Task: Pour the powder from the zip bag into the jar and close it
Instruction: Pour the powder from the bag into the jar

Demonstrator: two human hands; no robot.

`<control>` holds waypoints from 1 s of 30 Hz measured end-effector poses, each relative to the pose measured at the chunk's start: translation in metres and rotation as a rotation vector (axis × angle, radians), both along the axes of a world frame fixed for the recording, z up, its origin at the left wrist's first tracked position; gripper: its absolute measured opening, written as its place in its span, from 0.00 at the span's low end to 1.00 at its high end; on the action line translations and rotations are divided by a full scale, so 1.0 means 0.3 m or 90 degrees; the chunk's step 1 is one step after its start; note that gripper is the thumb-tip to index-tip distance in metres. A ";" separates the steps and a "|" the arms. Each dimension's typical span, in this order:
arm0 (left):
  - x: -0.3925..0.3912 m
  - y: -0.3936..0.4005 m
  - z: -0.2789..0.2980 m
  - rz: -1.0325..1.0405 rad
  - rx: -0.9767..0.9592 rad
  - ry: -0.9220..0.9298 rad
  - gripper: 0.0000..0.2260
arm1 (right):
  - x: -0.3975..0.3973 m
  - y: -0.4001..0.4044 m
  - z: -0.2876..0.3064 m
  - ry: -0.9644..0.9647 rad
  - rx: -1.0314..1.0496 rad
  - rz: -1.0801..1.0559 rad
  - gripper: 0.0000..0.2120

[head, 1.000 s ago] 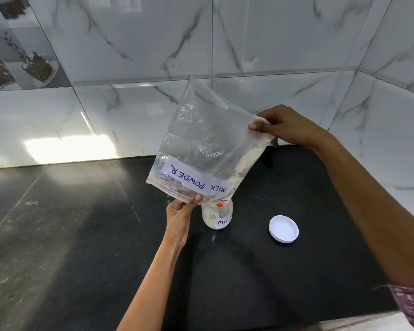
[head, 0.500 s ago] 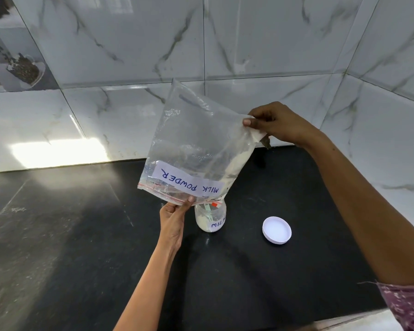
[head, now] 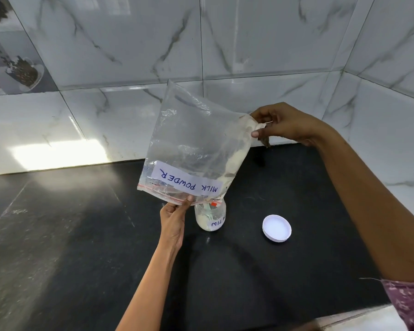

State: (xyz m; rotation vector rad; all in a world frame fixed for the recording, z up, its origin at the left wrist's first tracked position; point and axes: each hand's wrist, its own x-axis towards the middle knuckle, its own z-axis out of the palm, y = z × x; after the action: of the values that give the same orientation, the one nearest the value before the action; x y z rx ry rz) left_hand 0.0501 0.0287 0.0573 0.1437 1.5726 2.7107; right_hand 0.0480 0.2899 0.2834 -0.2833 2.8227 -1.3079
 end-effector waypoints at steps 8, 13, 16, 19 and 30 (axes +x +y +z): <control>0.006 0.008 0.011 0.014 0.003 -0.019 0.13 | -0.003 0.012 -0.019 0.063 -0.113 -0.050 0.11; 0.012 0.007 0.008 0.018 0.054 -0.015 0.10 | -0.004 0.000 -0.017 0.051 -0.146 -0.068 0.10; 0.013 0.007 0.007 0.021 0.057 -0.013 0.09 | -0.001 0.005 -0.023 0.023 -0.148 -0.079 0.12; 0.013 0.009 0.007 0.023 0.057 -0.014 0.09 | -0.002 0.022 -0.028 0.005 -0.105 -0.071 0.10; 0.012 0.016 0.002 0.024 0.050 -0.019 0.10 | -0.010 0.021 -0.044 0.089 -0.015 -0.113 0.06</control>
State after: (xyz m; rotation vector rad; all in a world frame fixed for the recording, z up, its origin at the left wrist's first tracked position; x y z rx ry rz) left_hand 0.0538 0.0336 0.0580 0.0746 1.4770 2.7912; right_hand 0.0451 0.2961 0.2703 -0.1312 3.0110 -1.4074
